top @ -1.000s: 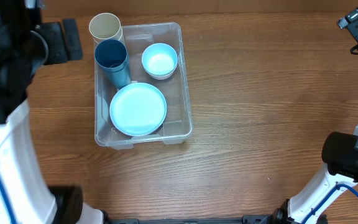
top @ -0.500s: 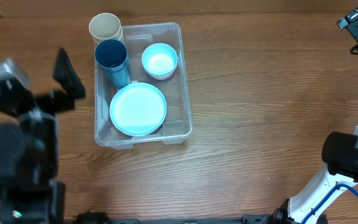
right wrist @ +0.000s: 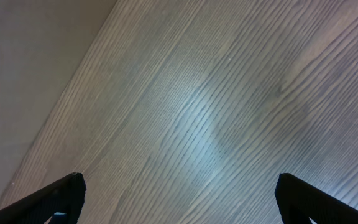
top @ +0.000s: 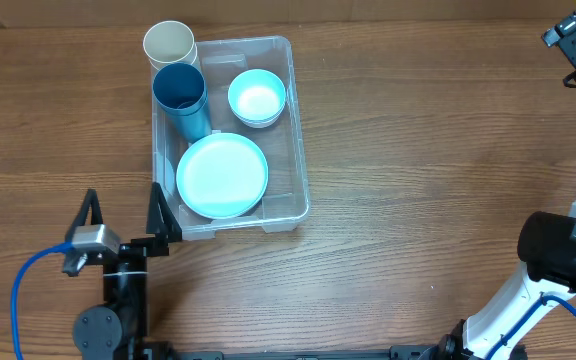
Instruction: Pack container
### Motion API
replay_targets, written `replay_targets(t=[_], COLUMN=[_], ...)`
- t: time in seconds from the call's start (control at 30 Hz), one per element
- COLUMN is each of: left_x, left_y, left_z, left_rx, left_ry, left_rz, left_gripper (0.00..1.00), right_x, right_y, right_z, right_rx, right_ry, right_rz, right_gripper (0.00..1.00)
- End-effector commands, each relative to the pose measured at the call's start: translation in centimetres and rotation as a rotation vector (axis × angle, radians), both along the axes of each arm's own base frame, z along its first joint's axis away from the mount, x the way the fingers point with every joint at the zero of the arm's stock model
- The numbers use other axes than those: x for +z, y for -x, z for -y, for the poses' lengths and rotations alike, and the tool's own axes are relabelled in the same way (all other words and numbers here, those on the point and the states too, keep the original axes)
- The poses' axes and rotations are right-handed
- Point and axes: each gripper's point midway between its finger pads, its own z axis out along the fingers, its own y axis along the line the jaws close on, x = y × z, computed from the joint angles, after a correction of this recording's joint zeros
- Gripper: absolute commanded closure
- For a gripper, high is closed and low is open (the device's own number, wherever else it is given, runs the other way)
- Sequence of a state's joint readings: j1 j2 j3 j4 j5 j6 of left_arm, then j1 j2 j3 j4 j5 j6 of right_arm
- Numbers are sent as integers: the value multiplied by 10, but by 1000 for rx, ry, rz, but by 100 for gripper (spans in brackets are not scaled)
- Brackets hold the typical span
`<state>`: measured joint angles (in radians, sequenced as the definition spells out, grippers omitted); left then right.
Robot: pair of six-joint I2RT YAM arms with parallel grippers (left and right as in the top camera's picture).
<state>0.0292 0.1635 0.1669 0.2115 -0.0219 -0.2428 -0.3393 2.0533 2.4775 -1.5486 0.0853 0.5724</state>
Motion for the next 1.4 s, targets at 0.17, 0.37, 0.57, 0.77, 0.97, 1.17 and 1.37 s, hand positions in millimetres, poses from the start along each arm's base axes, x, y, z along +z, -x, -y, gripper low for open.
replay_targets(t=[0.17, 0.37, 0.57, 0.77, 0.97, 1.17, 1.37], left_x=[-54, -115, -114, -114, -114, -114, -114], left_y=[1, 0, 0, 0, 0, 0, 0], left_z=[1, 1, 1, 1, 1, 1, 1], left_rx=[5, -5, -3, -3, -3, -3, -3], left_ry=[-91, -99, -122, -122, -122, -122, -122], left_rz=[-80, -317, -312, -313, -313, -313, -313], left_gripper=[0, 0, 0, 0, 0, 0, 0], right_x=[8, 8, 8, 8, 8, 8, 11], right_y=[1, 1, 1, 1, 1, 1, -1], right_z=[0, 0, 0, 0, 0, 0, -9], right_rx=[-6, -6, -6, -6, -6, -6, 15], right_ry=[11, 11, 11, 11, 11, 11, 13], right_rz=[20, 20, 20, 20, 20, 20, 26], right_gripper=[0, 0, 0, 0, 0, 0, 0])
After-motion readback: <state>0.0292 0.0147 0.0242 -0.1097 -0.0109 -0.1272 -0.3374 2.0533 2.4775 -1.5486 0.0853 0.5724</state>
